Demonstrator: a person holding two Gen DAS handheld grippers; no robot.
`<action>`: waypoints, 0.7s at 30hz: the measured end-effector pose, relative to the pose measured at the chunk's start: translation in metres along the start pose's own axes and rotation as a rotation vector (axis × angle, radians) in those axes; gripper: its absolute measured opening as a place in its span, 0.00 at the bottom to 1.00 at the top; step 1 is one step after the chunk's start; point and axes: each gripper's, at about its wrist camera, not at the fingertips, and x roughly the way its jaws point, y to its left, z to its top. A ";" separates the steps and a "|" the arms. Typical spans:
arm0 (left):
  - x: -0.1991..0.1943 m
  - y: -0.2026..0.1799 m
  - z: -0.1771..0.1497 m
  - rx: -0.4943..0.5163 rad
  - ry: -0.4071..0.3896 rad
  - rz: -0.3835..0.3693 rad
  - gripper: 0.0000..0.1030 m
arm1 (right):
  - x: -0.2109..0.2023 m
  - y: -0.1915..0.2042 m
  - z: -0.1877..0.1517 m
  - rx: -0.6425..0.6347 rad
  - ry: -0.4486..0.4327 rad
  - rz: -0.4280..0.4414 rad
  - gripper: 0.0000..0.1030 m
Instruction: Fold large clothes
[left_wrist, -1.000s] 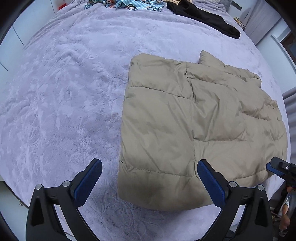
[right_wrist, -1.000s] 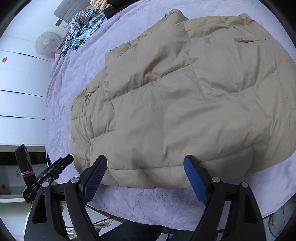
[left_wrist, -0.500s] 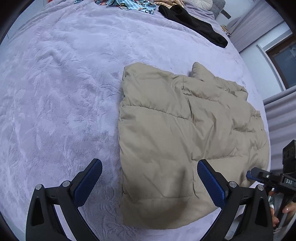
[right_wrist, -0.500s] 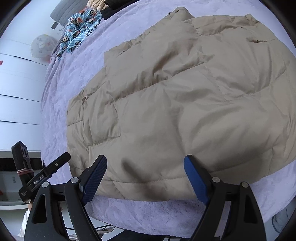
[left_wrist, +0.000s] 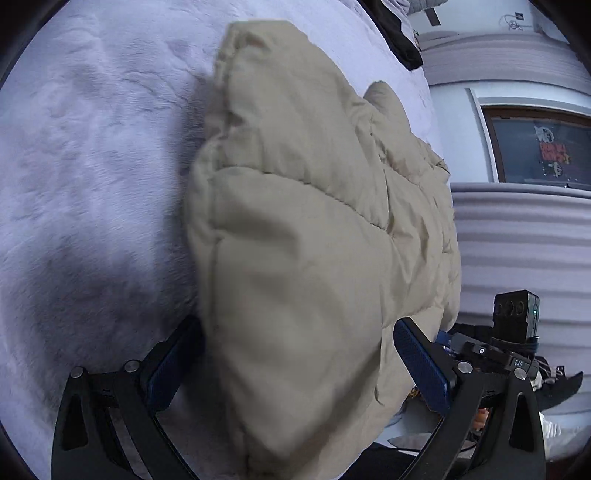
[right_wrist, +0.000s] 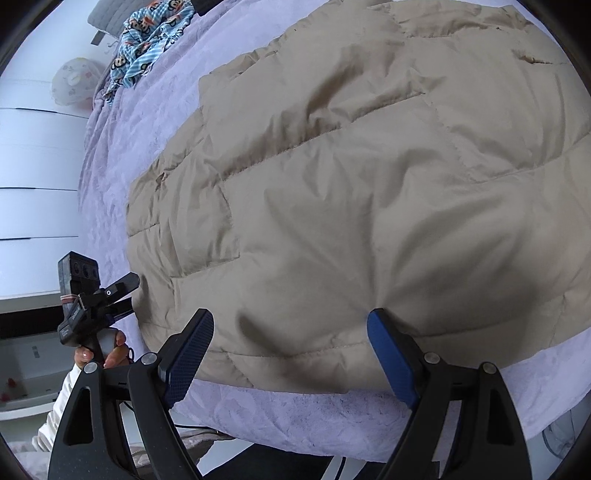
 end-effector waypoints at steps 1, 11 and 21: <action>0.006 -0.005 0.005 0.015 0.012 -0.022 1.00 | 0.001 0.000 0.000 0.000 0.002 -0.002 0.85; 0.042 -0.029 0.023 0.094 0.124 0.003 0.83 | 0.004 0.003 0.002 0.001 0.006 -0.005 0.85; 0.011 -0.064 0.013 0.147 0.072 -0.017 0.26 | -0.018 -0.001 0.002 0.013 -0.045 0.028 0.85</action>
